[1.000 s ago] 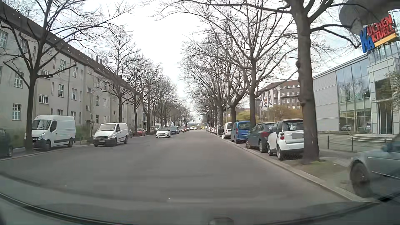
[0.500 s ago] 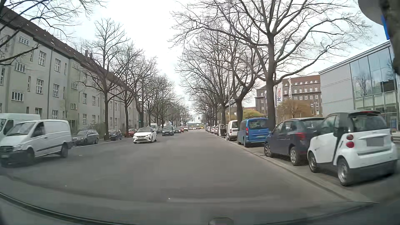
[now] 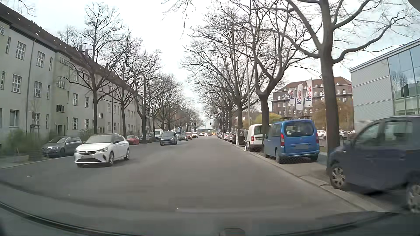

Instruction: Follow the waypoints while adhering to traffic rules and regulations

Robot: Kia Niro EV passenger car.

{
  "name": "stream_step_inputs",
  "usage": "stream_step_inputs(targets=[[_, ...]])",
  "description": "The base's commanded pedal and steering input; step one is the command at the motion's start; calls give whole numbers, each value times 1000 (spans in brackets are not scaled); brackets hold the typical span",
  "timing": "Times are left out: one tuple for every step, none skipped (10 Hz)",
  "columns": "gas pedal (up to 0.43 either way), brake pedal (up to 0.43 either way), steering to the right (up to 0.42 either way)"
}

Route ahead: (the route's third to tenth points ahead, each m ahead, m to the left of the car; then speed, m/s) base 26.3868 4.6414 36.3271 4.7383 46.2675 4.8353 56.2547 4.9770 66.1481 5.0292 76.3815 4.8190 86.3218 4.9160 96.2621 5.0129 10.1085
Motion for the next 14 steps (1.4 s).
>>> stream_step_inputs(targets=[[47, 0, -16], [47, 0, -15], [47, 0, -11], [47, 0, -10], [47, 0, -9], [47, 0, -9], [47, 0, -8], [47, 0, -6], [47, 0, -4], [47, 0, -3], [47, 0, -3], [59, 0, -3], [59, 0, -3], [59, 0, -3]])
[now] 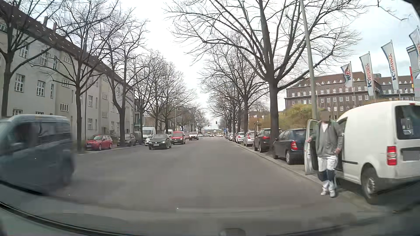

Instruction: Follow the waypoints while adhering to traffic rules and regulations

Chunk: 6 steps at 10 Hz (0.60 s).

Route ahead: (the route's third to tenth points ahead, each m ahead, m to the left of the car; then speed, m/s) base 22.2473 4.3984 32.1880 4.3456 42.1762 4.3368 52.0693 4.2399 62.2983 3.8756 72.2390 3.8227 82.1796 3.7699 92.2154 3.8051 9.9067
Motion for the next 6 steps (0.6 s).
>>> stream_step_inputs(targets=[[67, 0, 1], [67, 0, 6], [98, 0, 12], [98, 0, 13], [98, 0, 13], [98, 0, 12]])
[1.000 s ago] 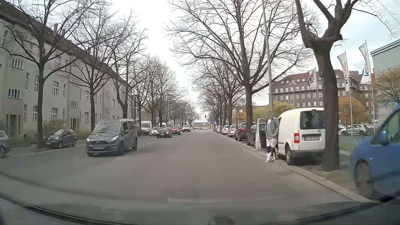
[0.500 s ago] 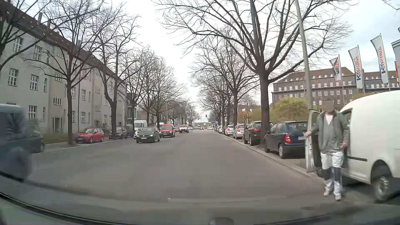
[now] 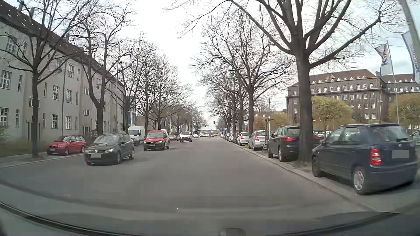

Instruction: Follow the waypoints while adhering to traffic rules and regulations

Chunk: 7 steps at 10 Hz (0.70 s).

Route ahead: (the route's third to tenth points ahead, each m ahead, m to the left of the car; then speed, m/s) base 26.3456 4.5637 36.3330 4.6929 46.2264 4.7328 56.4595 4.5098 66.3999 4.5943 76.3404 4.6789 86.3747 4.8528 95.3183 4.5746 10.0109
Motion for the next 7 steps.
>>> stream_step_inputs(targets=[[98, 0, 12], [98, 0, 11], [98, 0, 9], [98, 0, 8], [98, 0, 8], [87, 0, 8], [87, 0, 8]])
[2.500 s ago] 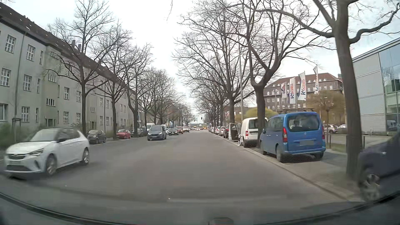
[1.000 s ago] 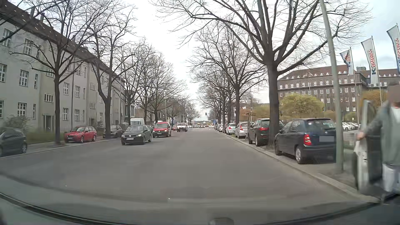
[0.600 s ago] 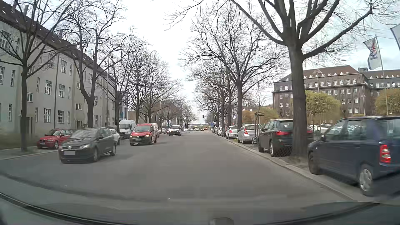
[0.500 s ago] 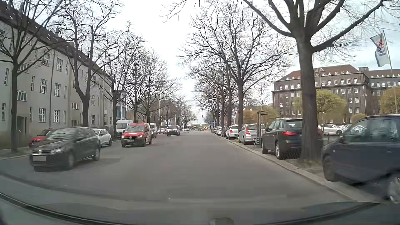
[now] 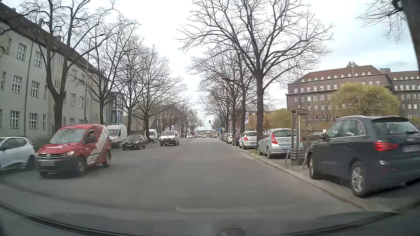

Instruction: Follow the waypoints while adhering to traffic rules and regulations

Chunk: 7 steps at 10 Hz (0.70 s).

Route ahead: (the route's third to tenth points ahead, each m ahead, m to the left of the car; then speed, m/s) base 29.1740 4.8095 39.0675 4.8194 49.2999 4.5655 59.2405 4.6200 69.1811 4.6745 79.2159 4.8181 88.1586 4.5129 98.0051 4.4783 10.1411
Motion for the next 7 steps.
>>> stream_step_inputs(targets=[[87, 0, 7], [87, 0, 5], [87, 0, 4], [79, 0, 2], [67, 0, 1], [67, 0, -1], [59, 0, -3]])
